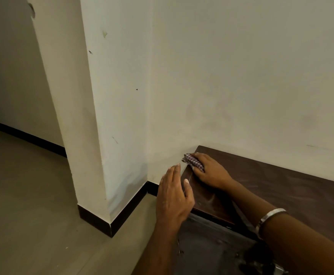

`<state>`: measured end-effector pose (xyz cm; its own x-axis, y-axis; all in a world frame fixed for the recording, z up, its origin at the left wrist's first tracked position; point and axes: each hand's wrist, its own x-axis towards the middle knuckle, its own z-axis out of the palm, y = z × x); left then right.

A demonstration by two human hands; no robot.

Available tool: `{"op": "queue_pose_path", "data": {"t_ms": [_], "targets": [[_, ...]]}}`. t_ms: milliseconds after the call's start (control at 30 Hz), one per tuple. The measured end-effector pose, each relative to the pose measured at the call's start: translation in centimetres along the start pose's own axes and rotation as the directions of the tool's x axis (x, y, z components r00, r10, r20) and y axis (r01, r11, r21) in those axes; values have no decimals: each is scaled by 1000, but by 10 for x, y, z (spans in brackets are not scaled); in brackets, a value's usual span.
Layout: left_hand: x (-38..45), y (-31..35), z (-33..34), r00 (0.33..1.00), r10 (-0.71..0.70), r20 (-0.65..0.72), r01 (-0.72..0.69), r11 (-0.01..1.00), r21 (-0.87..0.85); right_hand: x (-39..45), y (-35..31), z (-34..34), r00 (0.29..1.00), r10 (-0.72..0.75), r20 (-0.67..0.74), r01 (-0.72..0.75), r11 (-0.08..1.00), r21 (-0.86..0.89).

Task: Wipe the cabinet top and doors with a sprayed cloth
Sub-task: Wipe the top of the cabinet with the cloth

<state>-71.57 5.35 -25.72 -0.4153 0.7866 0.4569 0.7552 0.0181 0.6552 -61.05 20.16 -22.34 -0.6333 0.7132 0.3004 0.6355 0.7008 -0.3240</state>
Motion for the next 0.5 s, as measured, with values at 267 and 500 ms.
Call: {"op": "queue_pose_path", "data": {"t_ms": [267, 500], "targets": [[-2, -4, -7, 1000, 4, 30, -7, 996, 85, -45, -26, -3, 987, -157, 37, 156, 987, 25], [-3, -17, -11, 996, -58, 61, 51, 993, 108, -28, -26, -7, 998, 10, 60, -12, 999, 34]]}}
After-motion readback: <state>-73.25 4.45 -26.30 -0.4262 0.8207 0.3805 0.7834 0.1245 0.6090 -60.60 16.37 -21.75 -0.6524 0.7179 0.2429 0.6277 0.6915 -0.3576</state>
